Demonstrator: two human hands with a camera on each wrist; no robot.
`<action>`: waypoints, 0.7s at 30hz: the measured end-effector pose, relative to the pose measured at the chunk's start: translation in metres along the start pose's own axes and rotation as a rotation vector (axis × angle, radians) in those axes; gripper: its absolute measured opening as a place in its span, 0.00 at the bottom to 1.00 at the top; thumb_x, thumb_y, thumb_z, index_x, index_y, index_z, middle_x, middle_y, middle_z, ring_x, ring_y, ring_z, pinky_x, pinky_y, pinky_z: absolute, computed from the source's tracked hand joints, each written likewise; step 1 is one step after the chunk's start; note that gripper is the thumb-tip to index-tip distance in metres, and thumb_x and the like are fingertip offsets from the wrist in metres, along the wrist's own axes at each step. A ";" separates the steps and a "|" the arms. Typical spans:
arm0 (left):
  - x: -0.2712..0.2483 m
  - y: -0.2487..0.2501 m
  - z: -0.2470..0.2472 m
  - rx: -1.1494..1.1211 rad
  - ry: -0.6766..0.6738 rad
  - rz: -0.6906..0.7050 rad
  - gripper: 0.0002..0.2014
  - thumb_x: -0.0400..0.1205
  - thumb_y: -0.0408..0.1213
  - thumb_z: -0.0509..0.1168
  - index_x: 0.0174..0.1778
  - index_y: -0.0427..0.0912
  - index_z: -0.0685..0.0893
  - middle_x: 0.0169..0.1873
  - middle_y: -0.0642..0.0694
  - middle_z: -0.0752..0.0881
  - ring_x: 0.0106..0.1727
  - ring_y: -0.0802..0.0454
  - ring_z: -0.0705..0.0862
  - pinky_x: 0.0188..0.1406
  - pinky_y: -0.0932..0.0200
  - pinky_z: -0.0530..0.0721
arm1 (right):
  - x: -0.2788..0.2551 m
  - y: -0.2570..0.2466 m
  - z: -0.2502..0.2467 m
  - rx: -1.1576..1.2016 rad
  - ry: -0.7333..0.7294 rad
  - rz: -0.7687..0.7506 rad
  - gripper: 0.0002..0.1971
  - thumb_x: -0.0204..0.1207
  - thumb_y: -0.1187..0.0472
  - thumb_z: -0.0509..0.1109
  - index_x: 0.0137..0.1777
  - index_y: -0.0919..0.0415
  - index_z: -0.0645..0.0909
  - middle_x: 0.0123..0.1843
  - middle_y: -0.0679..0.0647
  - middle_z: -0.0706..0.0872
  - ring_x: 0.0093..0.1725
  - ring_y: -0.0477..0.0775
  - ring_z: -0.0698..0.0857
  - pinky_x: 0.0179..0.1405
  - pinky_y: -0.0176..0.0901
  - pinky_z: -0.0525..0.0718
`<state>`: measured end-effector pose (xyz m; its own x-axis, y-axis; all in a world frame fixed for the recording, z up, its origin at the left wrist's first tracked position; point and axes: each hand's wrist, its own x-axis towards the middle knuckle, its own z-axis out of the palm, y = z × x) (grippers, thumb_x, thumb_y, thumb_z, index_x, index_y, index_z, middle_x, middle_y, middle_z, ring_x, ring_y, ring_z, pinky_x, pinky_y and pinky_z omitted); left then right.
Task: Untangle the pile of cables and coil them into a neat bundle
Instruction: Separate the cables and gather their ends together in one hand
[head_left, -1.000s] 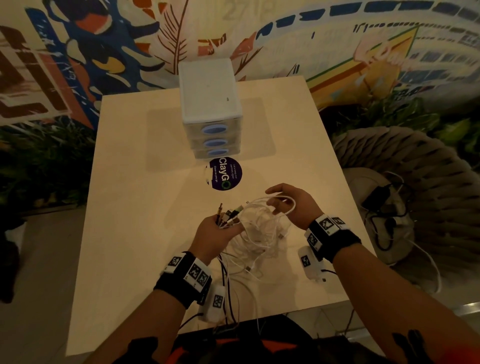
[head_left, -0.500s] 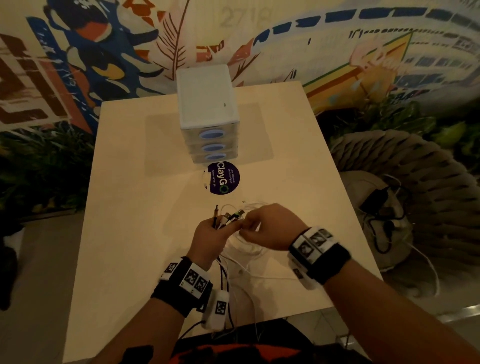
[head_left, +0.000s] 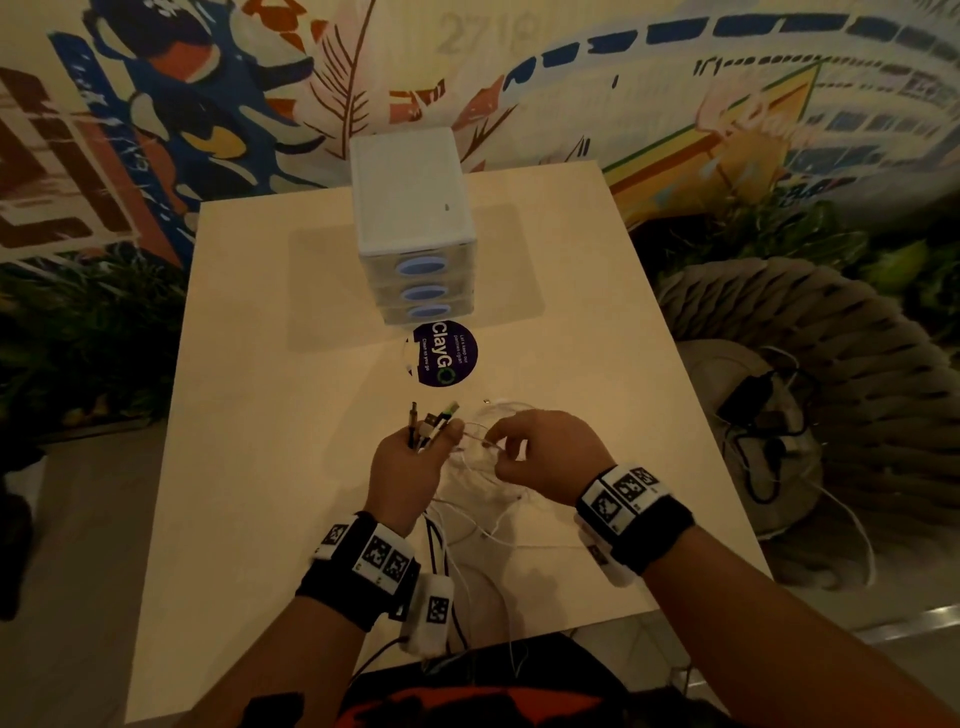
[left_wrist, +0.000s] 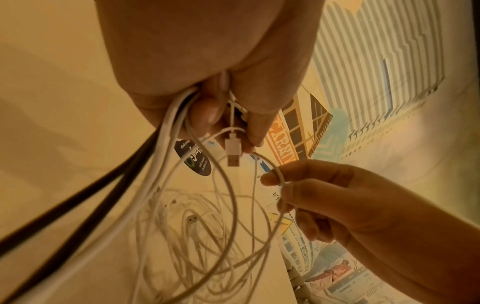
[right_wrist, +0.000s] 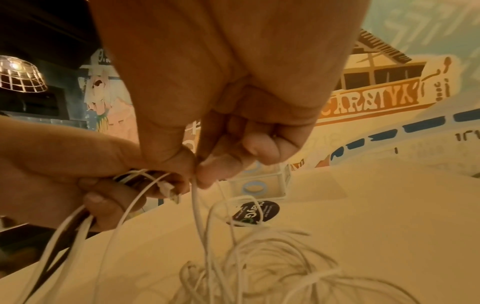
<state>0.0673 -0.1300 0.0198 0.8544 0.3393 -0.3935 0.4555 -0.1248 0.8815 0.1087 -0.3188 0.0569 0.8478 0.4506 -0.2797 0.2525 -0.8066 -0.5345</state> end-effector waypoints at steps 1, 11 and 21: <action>0.002 -0.001 -0.001 0.013 0.030 0.003 0.14 0.80 0.51 0.76 0.41 0.42 0.91 0.22 0.57 0.85 0.29 0.62 0.81 0.33 0.61 0.75 | -0.001 0.003 -0.004 0.027 0.000 -0.033 0.15 0.73 0.51 0.74 0.60 0.39 0.88 0.44 0.39 0.85 0.38 0.39 0.79 0.38 0.32 0.74; 0.014 -0.010 -0.004 0.017 0.148 0.041 0.10 0.78 0.43 0.78 0.52 0.49 0.88 0.46 0.52 0.90 0.53 0.48 0.88 0.56 0.53 0.83 | -0.007 0.032 -0.032 0.278 0.138 0.006 0.07 0.78 0.58 0.72 0.47 0.41 0.86 0.41 0.39 0.87 0.40 0.42 0.84 0.44 0.41 0.82; -0.003 0.021 0.005 -0.360 -0.217 0.039 0.10 0.86 0.39 0.69 0.60 0.42 0.91 0.19 0.56 0.69 0.19 0.59 0.61 0.19 0.64 0.63 | -0.003 0.030 -0.035 0.364 0.091 -0.073 0.11 0.78 0.62 0.72 0.47 0.41 0.87 0.45 0.44 0.87 0.44 0.44 0.83 0.49 0.38 0.82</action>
<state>0.0758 -0.1387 0.0380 0.9195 0.1322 -0.3703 0.3385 0.2133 0.9165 0.1305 -0.3579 0.0699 0.8757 0.4531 -0.1671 0.1455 -0.5774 -0.8034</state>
